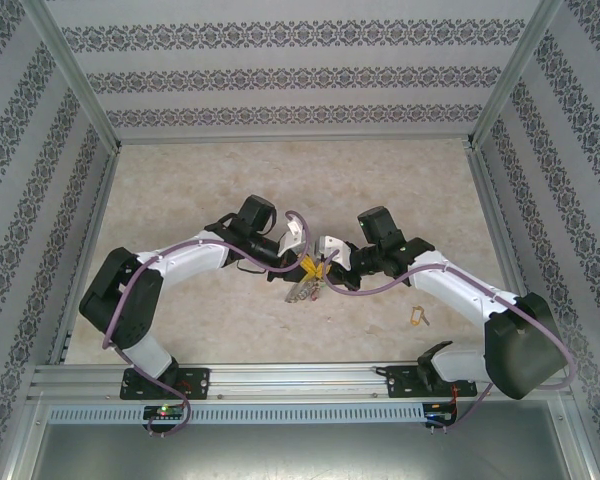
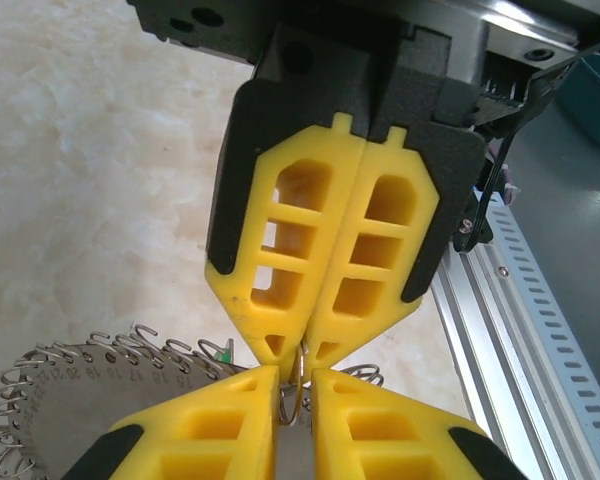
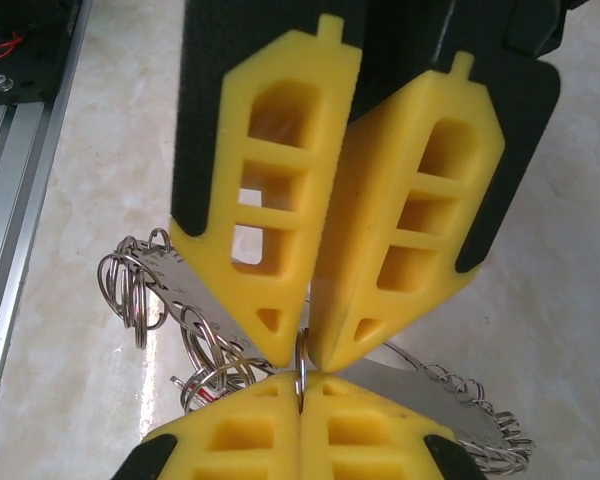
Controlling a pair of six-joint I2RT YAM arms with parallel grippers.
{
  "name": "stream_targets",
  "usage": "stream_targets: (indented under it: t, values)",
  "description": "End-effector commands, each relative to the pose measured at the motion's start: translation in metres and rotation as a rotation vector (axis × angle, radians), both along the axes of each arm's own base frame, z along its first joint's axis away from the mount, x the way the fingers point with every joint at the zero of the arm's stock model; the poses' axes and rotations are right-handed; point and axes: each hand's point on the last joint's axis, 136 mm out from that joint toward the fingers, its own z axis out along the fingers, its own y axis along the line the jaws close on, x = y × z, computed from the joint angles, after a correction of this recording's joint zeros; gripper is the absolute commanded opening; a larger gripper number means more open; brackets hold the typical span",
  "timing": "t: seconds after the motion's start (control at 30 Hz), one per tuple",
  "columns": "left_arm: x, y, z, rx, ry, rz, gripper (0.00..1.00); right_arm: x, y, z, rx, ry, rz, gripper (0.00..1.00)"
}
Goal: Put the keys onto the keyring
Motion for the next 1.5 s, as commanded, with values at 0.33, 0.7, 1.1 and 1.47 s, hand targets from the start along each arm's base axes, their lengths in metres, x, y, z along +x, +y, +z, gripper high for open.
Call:
stream_targets:
  t: [0.33, 0.7, 1.1, 1.47]
  values:
    - [-0.007, -0.004, -0.006, 0.033, -0.002, -0.054, 0.1, 0.005, 0.002, 0.017, 0.068, -0.038, -0.014, 0.0]
    - [0.002, -0.007, -0.001, 0.008, -0.026, 0.006, 0.0, 0.008, 0.0, 0.013, 0.067, -0.029, -0.055, 0.05]
    - [0.016, -0.012, 0.016, -0.102, -0.06, 0.112, 0.0, 0.01, -0.011, 0.001, 0.035, -0.031, -0.108, 0.22]
    - [0.015, -0.008, 0.027, -0.143, -0.091, 0.141, 0.0, 0.014, -0.01, -0.001, 0.028, -0.044, -0.101, 0.22]
